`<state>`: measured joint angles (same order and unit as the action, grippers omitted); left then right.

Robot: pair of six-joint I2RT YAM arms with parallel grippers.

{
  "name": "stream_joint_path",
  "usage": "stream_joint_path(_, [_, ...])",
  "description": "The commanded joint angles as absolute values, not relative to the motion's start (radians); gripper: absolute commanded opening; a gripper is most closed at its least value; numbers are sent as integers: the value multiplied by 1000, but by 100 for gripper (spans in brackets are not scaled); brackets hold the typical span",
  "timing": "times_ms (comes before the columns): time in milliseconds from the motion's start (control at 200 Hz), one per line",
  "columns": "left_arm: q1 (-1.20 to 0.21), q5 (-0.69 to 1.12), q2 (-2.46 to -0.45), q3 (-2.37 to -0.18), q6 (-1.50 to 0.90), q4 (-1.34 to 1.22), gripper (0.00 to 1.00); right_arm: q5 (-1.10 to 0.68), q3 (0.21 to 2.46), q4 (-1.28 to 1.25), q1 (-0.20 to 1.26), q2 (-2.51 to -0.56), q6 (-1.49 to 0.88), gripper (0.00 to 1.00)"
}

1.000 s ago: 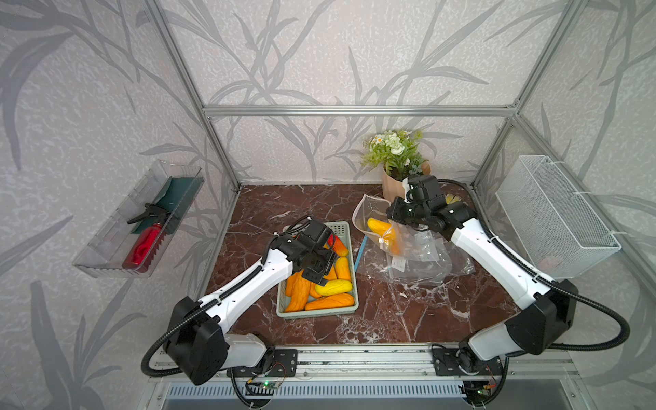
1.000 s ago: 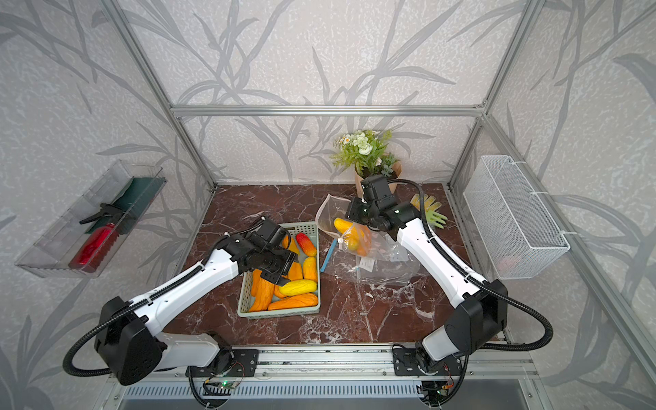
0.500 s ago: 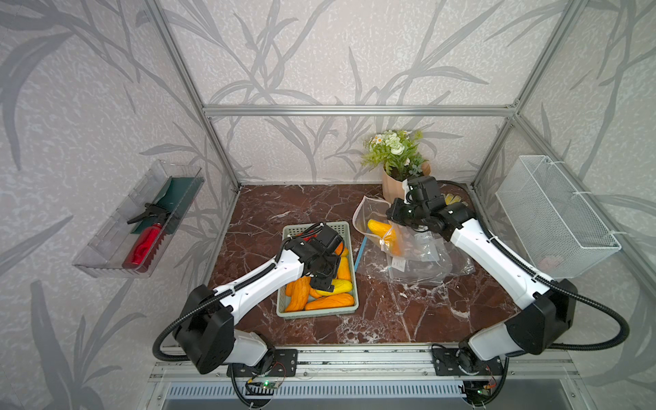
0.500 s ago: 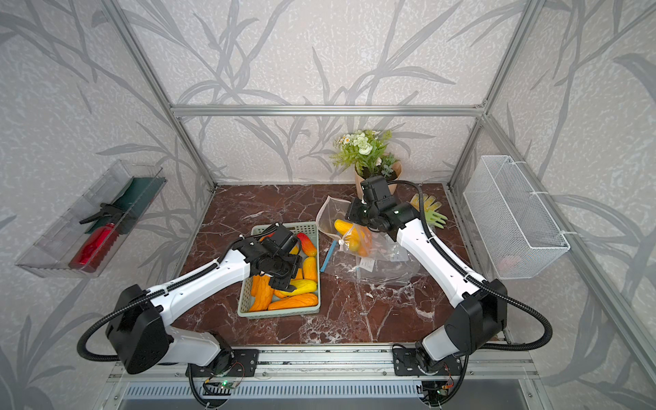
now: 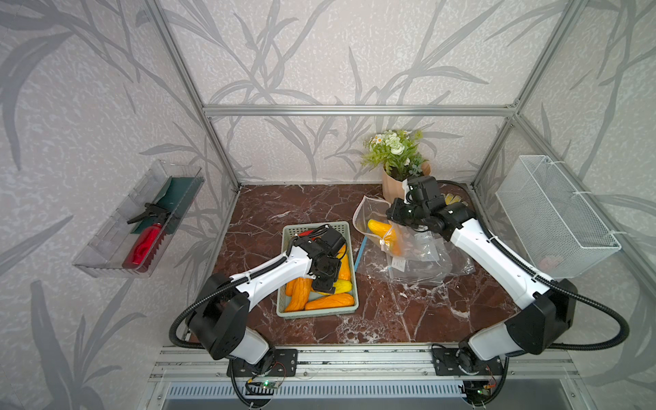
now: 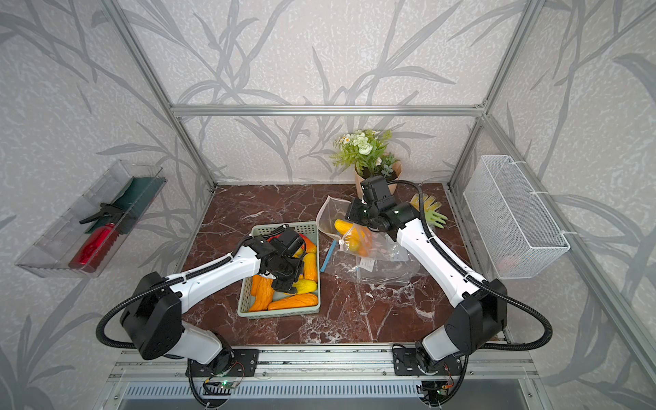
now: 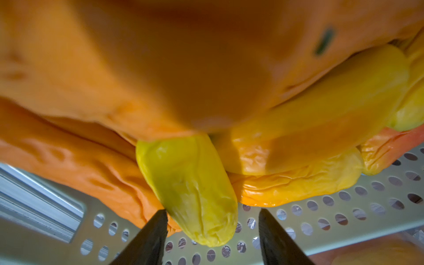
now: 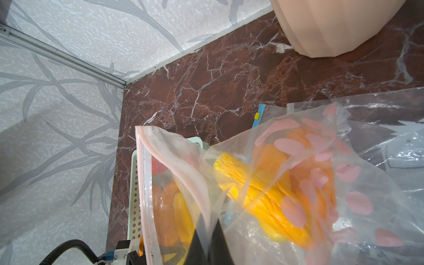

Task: Place the mango in a zip-top bag and seal the zipper
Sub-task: Pick up the mango from the basket.

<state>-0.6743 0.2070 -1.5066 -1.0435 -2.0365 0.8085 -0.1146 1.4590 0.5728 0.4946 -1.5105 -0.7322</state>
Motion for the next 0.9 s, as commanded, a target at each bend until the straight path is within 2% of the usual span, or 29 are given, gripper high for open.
stream_joint_path(0, [-690,241,-1516,-1050,-2136,877,66,-124,1445,562,492,-1503,-729,0])
stream_joint_path(70, [-702,243,-1518,-1049,-2141,887,70,-124,1445,562,490,-1503,-728,0])
stream_joint_path(170, [-701,233,-1531,-1032,-2159,856,70,-123,1441,558,491,-1503,-729,0])
stream_joint_path(400, [-660,150,-1606,-1065,-2090,799,57,-129,1424,555,491,-1491,-732,0])
stream_joint_path(555, [-660,153,-1643,-1083,-2047,829,56,-127,1419,557,491,-1483,-732,0])
stream_joint_path(610, [-661,148,-1643,-1083,-2040,831,51,-126,1418,555,491,-1481,-732,0])
stream_joint_path(715, [-660,109,-1616,-1098,-2016,841,33,-126,1416,556,490,-1479,-732,0])
stream_joint_path(900, [-660,29,-1554,-1226,-1926,950,28,-122,1417,561,490,-1477,-727,0])
